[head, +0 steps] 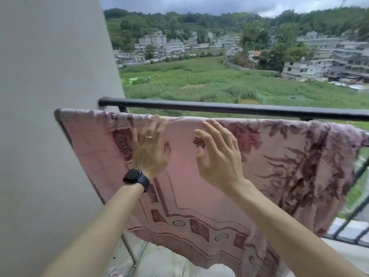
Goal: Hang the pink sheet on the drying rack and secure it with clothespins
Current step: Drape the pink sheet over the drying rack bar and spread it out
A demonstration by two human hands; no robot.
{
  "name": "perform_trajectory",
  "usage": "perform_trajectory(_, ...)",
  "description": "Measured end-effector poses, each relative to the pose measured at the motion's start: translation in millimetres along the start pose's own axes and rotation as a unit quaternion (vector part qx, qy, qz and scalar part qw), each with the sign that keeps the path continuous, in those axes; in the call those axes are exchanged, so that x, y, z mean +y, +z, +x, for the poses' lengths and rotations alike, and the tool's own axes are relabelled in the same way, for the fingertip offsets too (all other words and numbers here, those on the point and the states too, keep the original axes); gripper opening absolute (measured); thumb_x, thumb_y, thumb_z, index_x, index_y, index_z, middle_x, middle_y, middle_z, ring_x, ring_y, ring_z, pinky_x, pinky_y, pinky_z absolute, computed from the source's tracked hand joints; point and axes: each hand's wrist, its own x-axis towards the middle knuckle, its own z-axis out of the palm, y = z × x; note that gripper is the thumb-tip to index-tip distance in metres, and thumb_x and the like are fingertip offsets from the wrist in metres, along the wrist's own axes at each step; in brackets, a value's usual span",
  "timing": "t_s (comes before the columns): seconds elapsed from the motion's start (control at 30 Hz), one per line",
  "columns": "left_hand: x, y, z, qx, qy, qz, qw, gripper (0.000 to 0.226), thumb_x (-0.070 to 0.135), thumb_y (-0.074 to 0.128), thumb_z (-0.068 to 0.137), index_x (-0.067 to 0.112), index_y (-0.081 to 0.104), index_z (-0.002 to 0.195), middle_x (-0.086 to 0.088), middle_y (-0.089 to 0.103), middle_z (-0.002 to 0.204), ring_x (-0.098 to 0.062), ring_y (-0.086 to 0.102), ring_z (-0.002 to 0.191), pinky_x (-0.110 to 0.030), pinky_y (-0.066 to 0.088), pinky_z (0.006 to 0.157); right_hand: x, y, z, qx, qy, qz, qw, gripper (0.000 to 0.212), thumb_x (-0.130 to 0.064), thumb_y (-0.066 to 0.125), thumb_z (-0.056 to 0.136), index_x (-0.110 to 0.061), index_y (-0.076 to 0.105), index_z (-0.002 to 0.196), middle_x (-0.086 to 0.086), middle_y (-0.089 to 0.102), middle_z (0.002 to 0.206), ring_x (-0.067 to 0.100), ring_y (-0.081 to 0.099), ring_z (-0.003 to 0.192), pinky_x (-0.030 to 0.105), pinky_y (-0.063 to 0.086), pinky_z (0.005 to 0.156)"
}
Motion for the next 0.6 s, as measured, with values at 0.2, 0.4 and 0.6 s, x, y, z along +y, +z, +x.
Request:
perform_trajectory(0.2, -106.7, -31.0, -43.6, -0.082, -0.192, 0.027, 0.978, 0.071, 0.029, 0.060, 0.080, 0.022, 0.037, 0.146, -0.006, 0.032, 0.156, -0.027, 0.029, 0.143, -0.055, 0.024, 0.116, -80.5, 78.5, 74.1, -0.078, -0.070, 0.047, 0.993, 0.049, -0.024, 0.057, 0.087, -0.013, 0.058, 0.135, 0.005, 0.055, 0.146, 0.025, 0.041, 0.142, 0.044, 0.031, 0.117)
perform_trajectory(0.4, -221.9, -42.4, -55.6, -0.059, -0.413, -0.109, 0.902, 0.058, 0.027, 0.058, 0.090, 0.022, 0.038, 0.144, -0.008, 0.045, 0.144, -0.026, 0.044, 0.130, -0.037, 0.040, 0.104, -161.1, 159.9, 147.9, -0.170, -0.096, 0.021, 0.981, 0.047, -0.036, 0.055, 0.089, -0.020, 0.055, 0.132, 0.000, 0.056, 0.142, 0.023, 0.044, 0.134, 0.044, 0.036, 0.106)
perform_trajectory(0.6, -294.9, -32.6, -42.6, -0.091, -0.455, -0.178, 0.868, 0.044, 0.041, 0.059, 0.092, 0.017, 0.052, 0.128, -0.002, 0.060, 0.121, -0.020, 0.057, 0.108, -0.030, 0.046, 0.089, -219.4, 233.1, 212.7, -0.279, -0.072, 0.007, 0.958, 0.046, -0.043, 0.035, 0.100, -0.015, 0.054, 0.131, 0.007, 0.065, 0.125, 0.030, 0.055, 0.115, 0.045, 0.044, 0.087)
